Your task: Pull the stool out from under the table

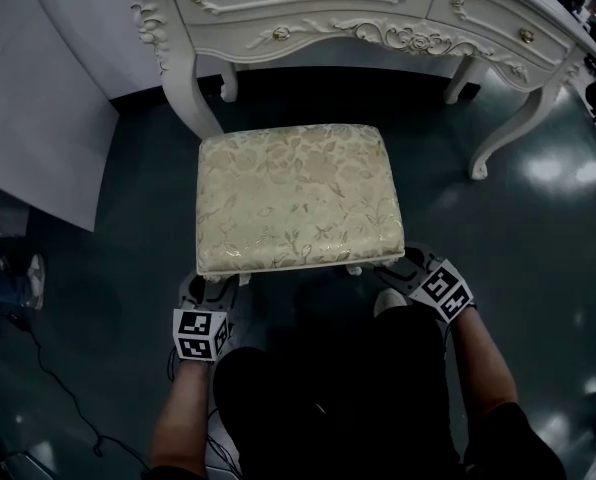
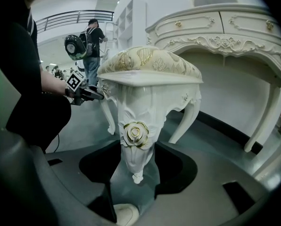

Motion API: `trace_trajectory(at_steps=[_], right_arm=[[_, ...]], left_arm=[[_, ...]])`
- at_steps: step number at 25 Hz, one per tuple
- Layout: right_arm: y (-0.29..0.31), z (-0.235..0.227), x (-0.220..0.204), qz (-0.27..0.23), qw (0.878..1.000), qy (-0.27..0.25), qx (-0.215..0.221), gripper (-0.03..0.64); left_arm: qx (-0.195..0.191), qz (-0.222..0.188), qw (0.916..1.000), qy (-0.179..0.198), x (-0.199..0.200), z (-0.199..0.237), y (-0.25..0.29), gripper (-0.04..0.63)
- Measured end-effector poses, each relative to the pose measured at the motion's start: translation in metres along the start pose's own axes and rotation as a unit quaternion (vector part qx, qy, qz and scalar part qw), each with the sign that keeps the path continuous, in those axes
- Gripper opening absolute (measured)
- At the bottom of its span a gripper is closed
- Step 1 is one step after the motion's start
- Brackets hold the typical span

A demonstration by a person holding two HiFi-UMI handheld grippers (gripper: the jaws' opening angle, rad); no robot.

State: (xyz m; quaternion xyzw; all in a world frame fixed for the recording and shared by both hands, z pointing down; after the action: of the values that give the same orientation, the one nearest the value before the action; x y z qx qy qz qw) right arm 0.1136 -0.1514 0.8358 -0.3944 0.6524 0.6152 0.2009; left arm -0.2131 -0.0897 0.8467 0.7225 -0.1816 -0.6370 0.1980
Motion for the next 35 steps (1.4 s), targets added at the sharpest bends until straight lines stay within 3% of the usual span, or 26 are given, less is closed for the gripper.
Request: trace_trajectory(at_steps=[3,7,10,15,19,25,29,35], right_arm=[[-0.007,0.001,-0.001,0.007,1.0,-0.013,-0.003,0.238],[-0.026,0.008,0.0,0.017,0.999,-0.038,-0.008,0.168],[-0.046,0.01,0.005,-0.003,0.999,-0.035,-0.023,0.037],[-0.085,0.007,0.038,-0.074,0.995,-0.004,-0.066,0.028],[-0.107,0.014,0.092,-0.121,0.988,-0.013,-0.095,0.028],[-0.104,0.024,0.166,-0.187,0.98,-0.005,-0.073,0.028],[-0.087,0.03,0.205,-0.183,0.98,-0.048,-0.068,0.028],[-0.065,0.035,0.237,-0.186,0.979,-0.078,-0.016,0.028]], left_arm=[[0.004,-0.004,1.0,0.002,0.0,0.001,-0.005,0.249],[0.006,-0.016,0.9998,0.008,0.002,0.006,-0.021,0.23],[0.016,-0.029,0.9993,0.018,0.006,0.01,-0.038,0.198],[0.038,-0.046,0.9982,-0.006,0.022,0.018,-0.066,0.012],[0.061,-0.073,0.9951,-0.026,0.056,0.022,-0.088,0.008],[0.068,-0.107,0.9911,-0.041,0.119,0.014,-0.11,0.008],[0.068,-0.13,0.9886,-0.035,0.158,-0.003,-0.111,0.008],[0.049,-0.154,0.9867,-0.018,0.195,-0.041,-0.095,0.008]])
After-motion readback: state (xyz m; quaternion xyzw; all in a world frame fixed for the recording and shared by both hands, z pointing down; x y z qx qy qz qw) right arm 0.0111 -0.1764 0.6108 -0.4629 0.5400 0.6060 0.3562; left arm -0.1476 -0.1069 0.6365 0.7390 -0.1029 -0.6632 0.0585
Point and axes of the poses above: the fingertips, and each gripper's own axes: y forward along the fingers, z to its left, x out of its top, the point moved 1 cm from there along -y, backward along the fingers, and after that the axes turned 13 degrees about x, right-handed, at the moved point
